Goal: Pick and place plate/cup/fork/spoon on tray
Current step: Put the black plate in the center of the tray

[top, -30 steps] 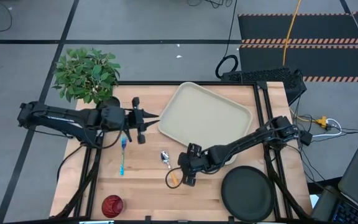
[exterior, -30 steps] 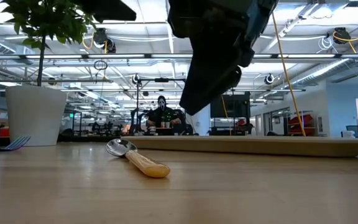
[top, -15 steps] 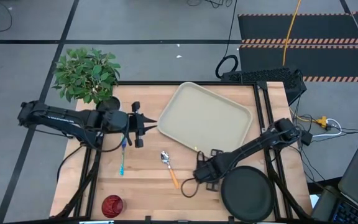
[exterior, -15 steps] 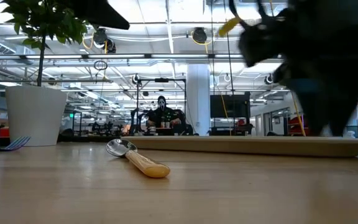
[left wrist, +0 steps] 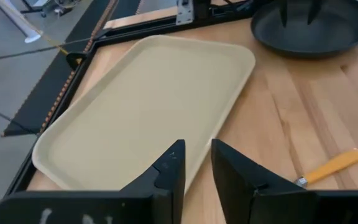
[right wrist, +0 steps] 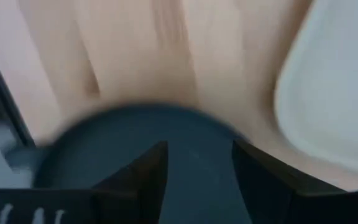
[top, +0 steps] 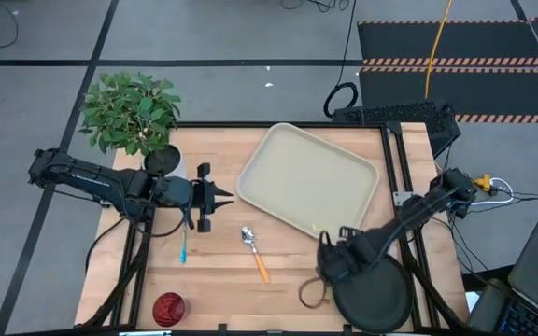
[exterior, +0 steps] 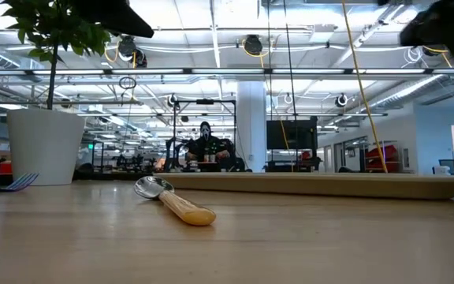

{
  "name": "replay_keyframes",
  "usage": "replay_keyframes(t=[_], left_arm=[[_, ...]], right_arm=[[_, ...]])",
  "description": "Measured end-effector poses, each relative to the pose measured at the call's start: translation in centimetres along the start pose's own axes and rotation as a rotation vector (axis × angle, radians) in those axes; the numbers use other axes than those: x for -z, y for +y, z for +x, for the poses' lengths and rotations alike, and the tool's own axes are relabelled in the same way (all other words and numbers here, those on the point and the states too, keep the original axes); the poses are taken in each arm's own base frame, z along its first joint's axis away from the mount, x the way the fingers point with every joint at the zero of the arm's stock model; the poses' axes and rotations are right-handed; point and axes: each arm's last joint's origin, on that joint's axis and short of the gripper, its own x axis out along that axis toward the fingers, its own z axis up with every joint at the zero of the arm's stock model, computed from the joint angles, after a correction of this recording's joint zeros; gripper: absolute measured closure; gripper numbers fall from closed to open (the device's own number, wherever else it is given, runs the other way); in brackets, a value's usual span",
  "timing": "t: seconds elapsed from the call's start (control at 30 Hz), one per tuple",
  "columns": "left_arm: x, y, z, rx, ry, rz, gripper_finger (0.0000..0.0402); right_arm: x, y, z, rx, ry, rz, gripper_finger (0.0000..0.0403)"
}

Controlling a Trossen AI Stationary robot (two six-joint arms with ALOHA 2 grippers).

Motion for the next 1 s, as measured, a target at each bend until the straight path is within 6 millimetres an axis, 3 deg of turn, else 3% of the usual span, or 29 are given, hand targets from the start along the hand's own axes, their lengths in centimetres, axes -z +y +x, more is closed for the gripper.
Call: replay_keyframes(t=[0.27,0.43,0.7,1.0], left_arm=[[-0.2,0.0,0.0,-0.005,-0.02,0.009,0.0321],[-0.4,0.0,0.0,-0.007,-0.036,0.037,0.0321],[-0.7,0.5,0.1,-0.031,-0.067,0.114,0.0321],[-1.1,1.7,0.3,-0.096,-0.101,0.241,0.0321]], right_arm=[[2.8,-2.2,1.5,0.228,0.129,-0.012,0.024],[4.9,-4.1,4.4,0.108,0.128,0.089,0.024],[7.6,-6.8,4.5,0.012,0.024,0.211,0.0241],[9.5,-8.2,7.1,-0.016,0.054,0.273,0.0241]])
